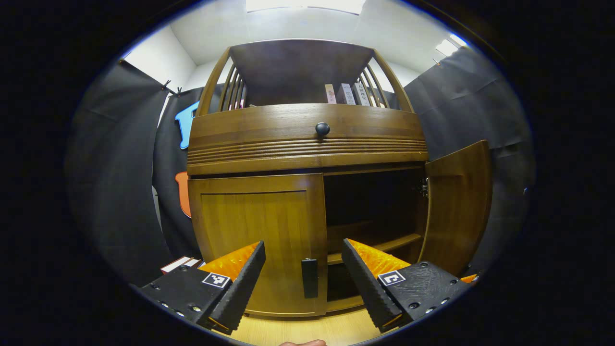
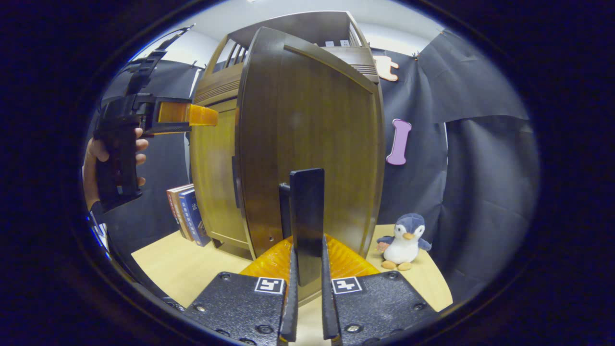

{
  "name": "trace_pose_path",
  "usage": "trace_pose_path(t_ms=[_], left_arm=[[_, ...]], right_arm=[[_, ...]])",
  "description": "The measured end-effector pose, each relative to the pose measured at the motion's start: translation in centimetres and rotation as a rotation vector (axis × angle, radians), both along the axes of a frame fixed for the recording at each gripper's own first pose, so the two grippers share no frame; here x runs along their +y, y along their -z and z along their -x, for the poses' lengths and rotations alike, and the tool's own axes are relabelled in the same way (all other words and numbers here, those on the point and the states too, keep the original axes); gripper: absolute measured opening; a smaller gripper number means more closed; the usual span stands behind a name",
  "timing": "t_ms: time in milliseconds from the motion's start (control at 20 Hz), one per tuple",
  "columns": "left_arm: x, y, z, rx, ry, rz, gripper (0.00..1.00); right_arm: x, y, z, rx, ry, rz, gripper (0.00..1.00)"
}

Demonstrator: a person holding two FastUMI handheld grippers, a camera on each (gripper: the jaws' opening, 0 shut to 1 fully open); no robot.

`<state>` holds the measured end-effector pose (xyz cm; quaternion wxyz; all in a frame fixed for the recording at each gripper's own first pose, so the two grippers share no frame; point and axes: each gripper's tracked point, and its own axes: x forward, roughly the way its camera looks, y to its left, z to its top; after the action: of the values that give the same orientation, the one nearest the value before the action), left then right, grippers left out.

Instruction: Open the right door of the double-door shoe cabinet with the right hand, and open the left door with the left hand.

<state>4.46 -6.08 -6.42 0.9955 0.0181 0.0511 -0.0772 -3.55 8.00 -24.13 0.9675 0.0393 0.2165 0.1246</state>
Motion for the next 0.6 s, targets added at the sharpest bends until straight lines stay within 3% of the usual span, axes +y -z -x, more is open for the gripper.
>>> trace_pose_path(t_ms=[600], left_arm=[[-3.2, 1.6, -0.2, 0.047, 0.034, 0.026, 0.96]], right_arm=[[-8.4, -0.2, 1.7, 0.032, 0.193, 0.045, 0.14]])
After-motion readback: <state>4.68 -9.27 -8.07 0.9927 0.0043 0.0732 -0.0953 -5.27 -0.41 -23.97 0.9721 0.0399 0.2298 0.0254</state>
